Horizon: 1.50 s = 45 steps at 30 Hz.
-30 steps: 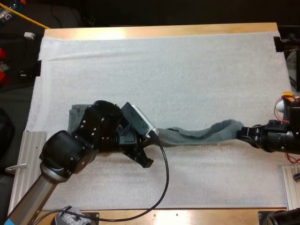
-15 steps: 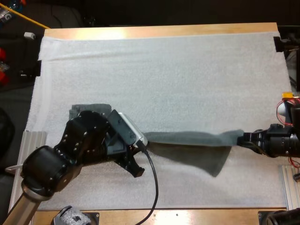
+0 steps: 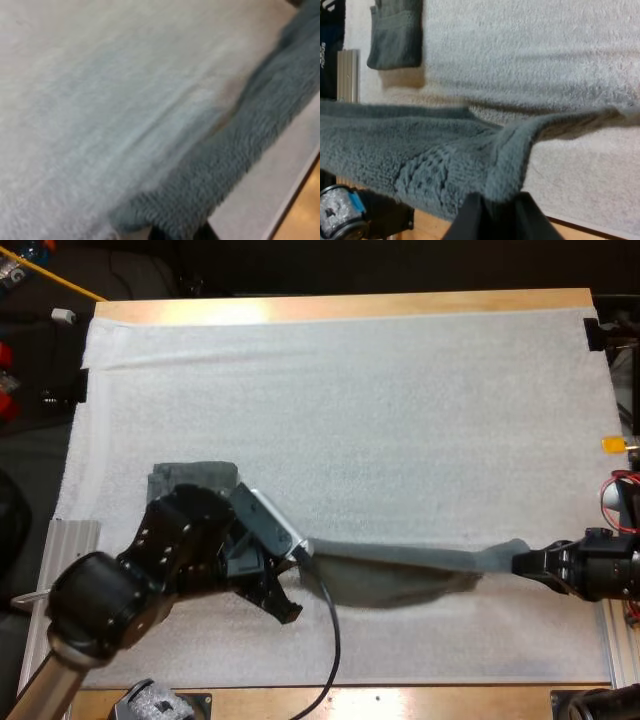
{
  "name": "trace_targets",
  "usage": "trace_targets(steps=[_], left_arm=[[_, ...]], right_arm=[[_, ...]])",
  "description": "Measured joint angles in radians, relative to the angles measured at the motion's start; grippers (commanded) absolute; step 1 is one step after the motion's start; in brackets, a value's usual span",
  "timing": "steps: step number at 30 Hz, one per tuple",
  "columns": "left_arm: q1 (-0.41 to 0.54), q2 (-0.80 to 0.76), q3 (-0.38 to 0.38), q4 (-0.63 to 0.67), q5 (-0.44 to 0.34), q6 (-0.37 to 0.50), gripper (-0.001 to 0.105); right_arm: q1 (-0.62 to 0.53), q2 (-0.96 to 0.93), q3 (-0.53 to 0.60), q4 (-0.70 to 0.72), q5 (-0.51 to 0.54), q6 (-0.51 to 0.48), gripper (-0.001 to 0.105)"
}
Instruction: Pick towel from pile, fold and stack
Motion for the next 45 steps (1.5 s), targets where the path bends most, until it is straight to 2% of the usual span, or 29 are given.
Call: trace_targets(steps=[9, 14, 23, 26, 32, 42, 44, 45], left_arm=[[0.013, 0.225, 0.009, -0.197, -0.035, 0.011, 0.0], [0.07, 0.339, 0.009, -0.3, -0.064, 0.01, 0.0], [0.16, 0.483, 0.009, -0.47, -0.066, 0.01, 0.0], [0.179, 0.537, 0.009, -0.51, -0.032, 0.01, 0.0], [0.209, 0.651, 0.009, -0.563, -0.023, 0.007, 0.0], [0.267, 0.769, 0.009, -0.618, -0.002, -0.006, 0.0], [0.267, 0.776, 0.009, -0.63, -0.002, -0.006, 0.0], [0.267, 0.777, 0.009, -0.639, 0.001, -0.006, 0.0]], right_arm=[[0.0, 0.201, 0.031, -0.241, 0.074, 0.045, 0.0], [0.0, 0.321, 0.031, -0.395, 0.08, 0.094, 0.0], [0.0, 0.508, 0.031, -0.595, 0.085, 0.199, 0.0], [0.0, 0.557, 0.031, -0.642, 0.087, 0.229, 0.0], [0.0, 0.649, 0.031, -0.71, 0.139, 0.287, 0.0], [0.0, 0.733, 0.032, -0.8, 0.199, 0.319, 0.0], [0.0, 0.733, 0.032, -0.825, 0.223, 0.343, 0.003], [0.0, 0.733, 0.032, -0.838, 0.231, 0.354, 0.008]])
